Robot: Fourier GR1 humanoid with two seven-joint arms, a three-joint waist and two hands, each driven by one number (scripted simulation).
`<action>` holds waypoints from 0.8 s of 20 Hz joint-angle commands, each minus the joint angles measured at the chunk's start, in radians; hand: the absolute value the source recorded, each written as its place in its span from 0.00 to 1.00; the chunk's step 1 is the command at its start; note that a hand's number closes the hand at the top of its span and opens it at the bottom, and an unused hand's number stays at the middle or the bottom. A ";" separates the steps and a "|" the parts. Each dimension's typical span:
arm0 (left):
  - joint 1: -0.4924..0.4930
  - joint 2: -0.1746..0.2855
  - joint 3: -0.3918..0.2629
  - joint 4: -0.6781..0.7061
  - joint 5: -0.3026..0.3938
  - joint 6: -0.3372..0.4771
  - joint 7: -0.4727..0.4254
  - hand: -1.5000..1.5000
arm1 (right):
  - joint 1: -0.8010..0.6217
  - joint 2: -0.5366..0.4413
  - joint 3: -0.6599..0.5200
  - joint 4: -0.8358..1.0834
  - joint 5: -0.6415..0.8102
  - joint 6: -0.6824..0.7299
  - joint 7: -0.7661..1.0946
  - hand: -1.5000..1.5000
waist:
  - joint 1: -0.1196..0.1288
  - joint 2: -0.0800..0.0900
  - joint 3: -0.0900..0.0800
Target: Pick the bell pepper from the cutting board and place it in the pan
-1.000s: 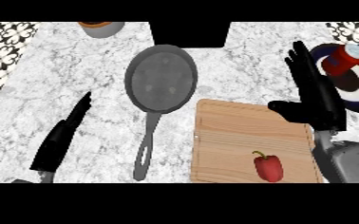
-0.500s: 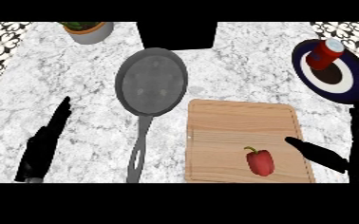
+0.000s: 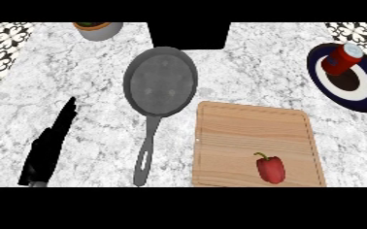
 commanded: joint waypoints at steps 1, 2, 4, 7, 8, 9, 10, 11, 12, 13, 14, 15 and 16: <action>-0.006 -0.012 -0.008 0.008 -0.013 -0.011 -0.004 0.50 | 0.018 -0.098 0.041 -0.152 0.080 0.115 0.200 0.00 | 0.024 0.006 0.000; -0.021 0.011 0.009 -0.069 -0.007 0.003 0.080 0.50 | 0.023 -0.114 0.029 -0.204 0.050 0.152 0.230 0.00 | 0.025 0.004 0.002; -0.060 -0.030 -0.009 0.026 -0.018 -0.017 0.048 0.50 | -0.039 -0.119 0.084 -0.230 0.079 0.211 0.312 0.00 | 0.026 0.008 0.002; -0.040 -0.034 -0.023 -0.007 -0.041 -0.015 0.038 0.50 | -0.191 -0.133 0.121 -0.288 0.092 0.306 0.528 0.00 | 0.048 0.010 0.001; -0.041 -0.042 -0.038 -0.049 -0.066 0.009 0.075 0.50 | -0.190 -0.109 0.174 -0.271 0.138 0.315 0.556 0.00 | 0.045 0.008 0.002; -0.035 -0.019 0.000 -0.024 -0.030 -0.034 0.039 0.50 | -0.221 -0.118 0.180 -0.255 0.125 0.358 0.585 0.00 | 0.047 0.009 0.002; -0.015 -0.045 -0.023 -0.022 -0.057 -0.009 0.018 0.50 | -0.304 -0.104 0.175 -0.300 0.126 0.382 0.714 0.00 | 0.054 0.010 0.001; -0.018 -0.036 0.007 0.008 -0.031 -0.045 0.012 0.50 | -0.332 -0.073 0.194 -0.229 0.111 0.407 0.688 0.00 | 0.046 0.009 0.003; 0.000 -0.044 -0.008 -0.014 -0.060 -0.024 0.010 0.50 | -0.346 -0.057 0.193 -0.255 0.095 0.426 0.752 0.00 | 0.044 0.008 0.003; -0.037 -0.035 -0.006 -0.036 -0.054 -0.037 0.063 0.50 | -0.421 -0.003 0.285 -0.222 0.176 0.424 0.807 0.00 | 0.051 0.009 0.003; -0.022 -0.026 0.011 -0.033 -0.035 -0.056 0.042 0.50 | -0.444 -0.007 0.289 -0.208 0.125 0.475 0.811 0.00 | 0.053 0.009 0.003; -0.069 -0.033 0.016 0.012 -0.038 -0.070 0.032 0.50 | -0.508 0.006 0.279 -0.178 0.084 0.511 0.847 0.00 | 0.053 0.011 0.002; -0.038 -0.071 -0.016 -0.022 -0.070 -0.026 0.038 0.50 | -0.535 0.008 0.255 -0.166 0.045 0.542 0.870 0.00 | 0.051 0.010 0.003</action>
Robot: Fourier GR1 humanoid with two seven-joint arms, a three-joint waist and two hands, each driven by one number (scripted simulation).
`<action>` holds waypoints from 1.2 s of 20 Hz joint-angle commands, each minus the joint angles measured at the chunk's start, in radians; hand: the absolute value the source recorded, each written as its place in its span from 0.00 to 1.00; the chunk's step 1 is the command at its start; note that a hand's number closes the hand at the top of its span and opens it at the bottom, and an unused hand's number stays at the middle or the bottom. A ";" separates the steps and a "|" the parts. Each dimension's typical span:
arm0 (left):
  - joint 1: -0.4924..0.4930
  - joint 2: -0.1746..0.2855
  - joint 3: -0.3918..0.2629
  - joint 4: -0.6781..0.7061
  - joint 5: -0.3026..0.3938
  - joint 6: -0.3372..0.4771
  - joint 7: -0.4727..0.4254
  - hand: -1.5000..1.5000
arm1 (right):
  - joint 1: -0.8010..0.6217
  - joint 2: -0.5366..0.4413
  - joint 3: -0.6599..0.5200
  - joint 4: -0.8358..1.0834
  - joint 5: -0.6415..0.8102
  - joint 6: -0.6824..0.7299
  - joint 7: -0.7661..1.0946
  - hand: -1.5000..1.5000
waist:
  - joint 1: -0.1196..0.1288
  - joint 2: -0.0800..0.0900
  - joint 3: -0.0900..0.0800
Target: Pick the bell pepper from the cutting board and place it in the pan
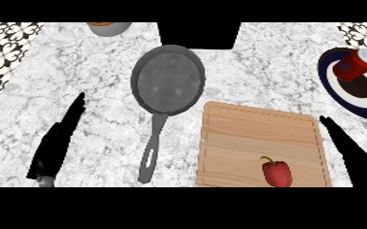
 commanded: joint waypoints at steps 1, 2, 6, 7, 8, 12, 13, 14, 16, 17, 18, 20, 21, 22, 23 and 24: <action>-0.005 0.000 0.012 -0.021 -0.014 -0.004 0.042 0.50 | -0.146 0.048 0.037 0.088 -0.034 0.123 0.145 0.00 | -0.001 -0.001 0.001; 0.014 -0.025 0.009 0.015 -0.004 -0.014 -0.014 0.50 | -0.198 0.079 0.086 0.041 0.002 0.141 0.242 0.00 | 0.000 -0.001 0.000; -0.024 -0.008 0.029 -0.012 -0.013 -0.006 0.044 0.50 | -0.208 0.105 0.170 0.108 0.015 0.188 0.292 0.00 | 0.000 -0.001 0.000; -0.008 -0.034 0.000 0.020 -0.027 -0.003 0.022 0.50 | -0.217 0.080 0.148 0.122 -0.018 0.222 0.307 0.00 | -0.002 0.001 -0.001; -0.011 0.011 0.053 -0.006 0.013 -0.033 0.027 0.50 | -0.204 0.095 0.175 0.160 -0.018 0.220 0.285 0.00 | 0.003 0.000 0.000; -0.007 -0.018 0.023 -0.012 -0.016 -0.023 0.035 0.50 | -0.271 0.116 0.150 0.238 -0.077 0.268 0.316 0.00 | 0.001 0.000 0.000; -0.059 -0.051 0.025 0.038 -0.021 -0.008 0.039 0.50 | -0.320 0.145 0.182 0.226 -0.067 0.287 0.374 0.00 | -0.004 0.001 -0.001; 0.024 -0.005 0.032 -0.015 -0.016 -0.036 0.002 0.50 | -0.288 0.173 0.232 0.277 -0.010 0.247 0.349 0.00 | 0.008 -0.002 0.000; -0.034 -0.035 0.051 0.058 -0.016 -0.033 -0.013 0.50 | -0.297 0.190 0.225 0.239 -0.027 0.268 0.383 0.00 | -0.015 -0.002 0.000; 0.011 -0.056 0.011 -0.006 -0.054 0.010 0.035 0.50 | -0.292 0.197 0.227 0.251 -0.029 0.274 0.368 0.00 | -0.011 -0.004 0.001; 0.028 -0.029 0.046 0.038 -0.030 -0.032 -0.039 0.50 | -0.323 0.200 0.196 0.267 -0.061 0.297 0.372 0.00 | -0.009 -0.003 0.000; -0.012 -0.027 0.031 -0.046 -0.052 -0.005 0.079 0.50 | -0.306 0.228 0.259 0.291 0.004 0.277 0.378 0.00 | -0.012 -0.005 0.001; 0.015 -0.023 0.053 0.015 -0.029 -0.038 -0.002 0.50 | -0.297 0.215 0.239 0.282 -0.004 0.284 0.389 0.00 | -0.016 -0.005 0.000; 0.039 -0.020 0.060 0.003 -0.015 -0.045 -0.010 0.50 | -0.301 0.214 0.234 0.351 -0.010 0.290 0.356 0.00 | -0.007 -0.003 0.000; 0.014 -0.030 0.057 0.014 -0.030 -0.032 0.000 0.50 | -0.289 0.213 0.227 0.365 -0.008 0.283 0.351 0.00 | -0.015 -0.003 0.000; 0.021 -0.008 0.066 -0.037 -0.020 -0.046 0.014 0.50 | -0.294 0.236 0.251 0.369 0.011 0.283 0.385 0.00 | -0.009 -0.005 0.000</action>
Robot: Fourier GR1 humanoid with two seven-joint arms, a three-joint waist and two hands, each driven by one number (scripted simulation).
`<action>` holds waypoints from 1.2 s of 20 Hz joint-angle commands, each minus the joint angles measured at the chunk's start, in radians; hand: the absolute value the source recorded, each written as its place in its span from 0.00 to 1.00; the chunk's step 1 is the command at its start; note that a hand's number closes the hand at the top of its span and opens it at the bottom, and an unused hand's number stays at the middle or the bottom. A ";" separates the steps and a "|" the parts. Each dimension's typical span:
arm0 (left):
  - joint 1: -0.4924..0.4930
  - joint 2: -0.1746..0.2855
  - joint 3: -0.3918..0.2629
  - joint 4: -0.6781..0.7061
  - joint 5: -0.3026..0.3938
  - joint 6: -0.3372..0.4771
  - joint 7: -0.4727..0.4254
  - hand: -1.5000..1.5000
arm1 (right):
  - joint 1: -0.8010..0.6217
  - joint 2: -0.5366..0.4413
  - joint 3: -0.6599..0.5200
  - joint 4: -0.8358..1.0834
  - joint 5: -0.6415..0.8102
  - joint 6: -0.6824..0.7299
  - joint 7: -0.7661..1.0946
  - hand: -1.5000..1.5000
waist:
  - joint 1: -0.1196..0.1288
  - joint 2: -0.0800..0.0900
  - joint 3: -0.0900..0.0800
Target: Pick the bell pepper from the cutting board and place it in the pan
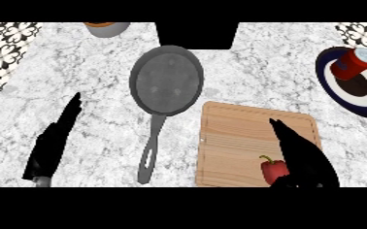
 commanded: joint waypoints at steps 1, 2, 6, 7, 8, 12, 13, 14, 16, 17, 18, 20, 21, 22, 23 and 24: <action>-0.007 0.011 0.008 -0.024 -0.005 -0.012 0.028 0.50 | -0.061 0.069 0.017 0.065 0.007 0.076 0.240 0.00 | 0.002 0.000 0.000; 0.043 -0.025 -0.010 -0.001 -0.027 0.019 -0.023 0.50 | -0.028 0.050 0.019 0.065 0.017 0.070 0.211 0.00 | -0.001 -0.001 0.000; 0.060 -0.014 -0.001 -0.032 -0.015 -0.001 -0.008 0.50 | -0.043 0.109 0.037 0.070 0.049 0.068 0.284 0.00 | 0.003 -0.002 0.000; 0.018 -0.011 -0.002 -0.059 -0.023 0.001 0.048 0.50 | 0.004 0.071 0.017 0.107 0.044 0.061 0.198 0.00 | -0.007 -0.001 0.001; -0.010 0.012 0.038 -0.037 0.004 -0.022 0.063 0.50 | -0.020 0.091 0.017 0.101 0.040 0.081 0.227 0.00 | -0.007 0.000 0.001; -0.014 0.018 0.049 -0.028 0.013 -0.052 0.053 0.50 | 0.015 0.141 0.071 0.164 0.110 0.046 0.201 0.00 | -0.007 -0.001 0.001; -0.033 -0.040 0.006 -0.006 -0.049 0.012 0.061 0.50 | 0.007 0.105 0.019 0.119 0.065 0.098 0.211 0.00 | -0.015 -0.001 0.001; -0.011 -0.010 0.026 -0.031 -0.018 -0.032 0.051 0.50 | 0.005 0.124 0.017 0.134 0.061 0.100 0.211 0.00 | -0.009 -0.001 0.001; 0.017 -0.047 0.007 0.004 -0.056 0.000 -0.008 0.50 | 0.021 0.133 0.009 0.167 0.084 0.086 0.175 0.00 | -0.009 -0.001 0.001; 0.030 -0.044 -0.011 -0.074 -0.060 0.001 0.061 0.50 | 0.016 0.162 0.009 0.193 0.105 0.066 0.166 0.00 | -0.005 -0.002 0.002; 0.021 -0.050 0.012 0.004 -0.040 -0.022 -0.003 0.50 | 0.017 0.158 0.008 0.188 0.101 0.090 0.175 0.00 | -0.009 0.000 0.001; 0.015 -0.057 0.012 -0.025 -0.060 0.001 0.040 0.50 | -0.022 0.158 -0.029 0.201 0.089 0.124 0.165 0.00 | -0.008 0.000 0.001; 0.012 -0.059 0.026 0.012 -0.049 -0.014 0.008 0.50 | 0.015 0.157 -0.016 0.202 0.109 0.103 0.146 0.00 | -0.011 0.000 0.001; 0.001 -0.027 0.048 -0.012 -0.031 -0.043 0.031 0.50 | 0.036 0.179 0.013 0.264 0.156 0.061 0.097 0.00 | -0.009 0.000 0.001; 0.040 -0.048 0.023 -0.045 -0.057 -0.020 0.010 0.50 | 0.039 0.175 -0.016 0.296 0.154 0.055 0.071 0.00 | -0.006 -0.001 0.002; -0.005 -0.062 0.035 0.008 -0.059 -0.019 0.029 0.50 | 0.061 0.160 -0.018 0.239 0.159 0.079 0.085 0.00 | -0.015 -0.001 0.001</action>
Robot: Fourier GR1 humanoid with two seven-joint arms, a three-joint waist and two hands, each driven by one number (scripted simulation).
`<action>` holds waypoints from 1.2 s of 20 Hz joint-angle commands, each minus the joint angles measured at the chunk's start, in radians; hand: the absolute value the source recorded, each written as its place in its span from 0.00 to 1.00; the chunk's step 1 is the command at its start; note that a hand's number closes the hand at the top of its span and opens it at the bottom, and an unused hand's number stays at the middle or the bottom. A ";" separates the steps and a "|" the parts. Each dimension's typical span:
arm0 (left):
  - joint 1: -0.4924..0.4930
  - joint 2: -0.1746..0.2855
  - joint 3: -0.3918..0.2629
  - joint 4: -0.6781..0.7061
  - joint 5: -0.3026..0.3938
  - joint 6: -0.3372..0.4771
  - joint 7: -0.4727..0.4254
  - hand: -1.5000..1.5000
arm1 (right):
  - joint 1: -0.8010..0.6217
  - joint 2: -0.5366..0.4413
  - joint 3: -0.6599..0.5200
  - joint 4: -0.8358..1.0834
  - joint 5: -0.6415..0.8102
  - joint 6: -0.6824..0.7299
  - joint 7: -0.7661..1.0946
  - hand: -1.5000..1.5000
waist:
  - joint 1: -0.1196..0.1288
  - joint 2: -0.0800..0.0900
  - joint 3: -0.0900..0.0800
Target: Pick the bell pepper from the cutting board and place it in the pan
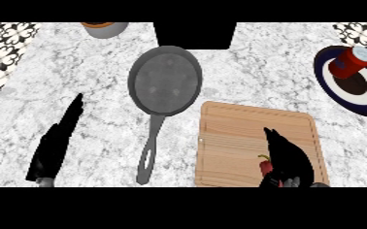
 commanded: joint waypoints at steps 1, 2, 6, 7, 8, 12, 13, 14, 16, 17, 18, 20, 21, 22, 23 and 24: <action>-0.025 -0.037 0.000 0.016 -0.028 0.018 0.014 0.50 | 0.014 0.025 -0.020 -0.036 0.029 0.043 0.167 0.00 | -0.006 -0.001 0.000; -0.046 0.002 0.028 -0.013 -0.004 -0.019 0.063 0.50 | 0.034 0.046 0.002 0.071 0.077 -0.016 0.080 0.00 | -0.002 0.000 0.001; -0.008 -0.012 0.038 -0.036 -0.021 -0.020 0.056 0.50 | -0.018 0.057 -0.083 0.012 0.048 0.076 0.107 0.00 | -0.001 -0.001 0.000; -0.006 -0.027 0.040 0.018 -0.027 -0.042 -0.006 0.50 | 0.043 0.091 -0.039 0.101 0.122 -0.020 0.006 1.00 | -0.002 0.000 0.001; 0.022 -0.055 0.018 -0.025 -0.066 -0.025 0.004 0.50 | 0.028 0.089 -0.082 0.056 0.110 0.028 0.000 1.00 | -0.001 0.000 0.001; 0.037 -0.013 0.080 -0.060 -0.021 -0.088 0.020 0.50 | 0.057 0.155 -0.093 0.164 0.155 -0.051 -0.087 1.00 | 0.001 0.000 0.001; 0.060 -0.032 0.051 -0.139 -0.036 -0.066 0.084 0.50 | 0.094 0.139 -0.109 0.047 0.129 -0.017 -0.040 1.00 | -0.001 -0.002 0.001; -0.015 -0.109 0.022 0.069 -0.092 -0.021 -0.024 0.50 | 0.020 0.189 -0.126 0.098 0.115 0.007 -0.022 1.00 | -0.005 0.001 0.000; 0.053 -0.065 0.041 -0.084 -0.085 -0.055 0.028 0.50 | 0.100 0.186 -0.126 0.046 0.134 -0.012 -0.033 1.00 | -0.002 -0.001 0.001; 0.066 -0.077 0.059 -0.030 -0.092 -0.068 -0.035 0.50 | 0.013 0.171 -0.195 0.146 0.108 0.033 -0.145 1.00 | 0.001 0.000 0.001; 0.053 -0.030 0.089 -0.078 -0.055 -0.103 0.029 0.50 | -0.015 0.121 -0.218 0.105 0.058 0.114 -0.154 1.00 | 0.002 0.000 0.001; 0.002 -0.092 0.036 -0.042 -0.094 -0.053 0.056 0.50 | -0.130 0.088 -0.243 0.282 0.032 0.144 -0.301 1.00 | 0.010 0.004 0.001; 0.035 -0.035 0.083 -0.072 -0.046 -0.106 0.034 0.50 | -0.184 0.079 -0.255 0.309 0.017 0.182 -0.317 1.00 | 0.020 0.004 0.001; -0.016 -0.056 0.082 0.013 -0.058 -0.097 -0.005 0.50 | -0.258 0.061 -0.273 0.361 -0.008 0.230 -0.354 1.00 | 0.023 0.009 0.001; -0.003 -0.042 0.097 -0.036 -0.047 -0.103 0.028 0.50 | -0.257 0.023 -0.293 0.382 -0.014 0.244 -0.422 1.00 | 0.018 0.005 0.001; 0.022 -0.051 0.089 -0.021 -0.060 -0.109 -0.006 0.50 | -0.314 0.101 -0.264 0.480 0.048 0.192 -0.417 1.00 | 0.019 0.005 0.001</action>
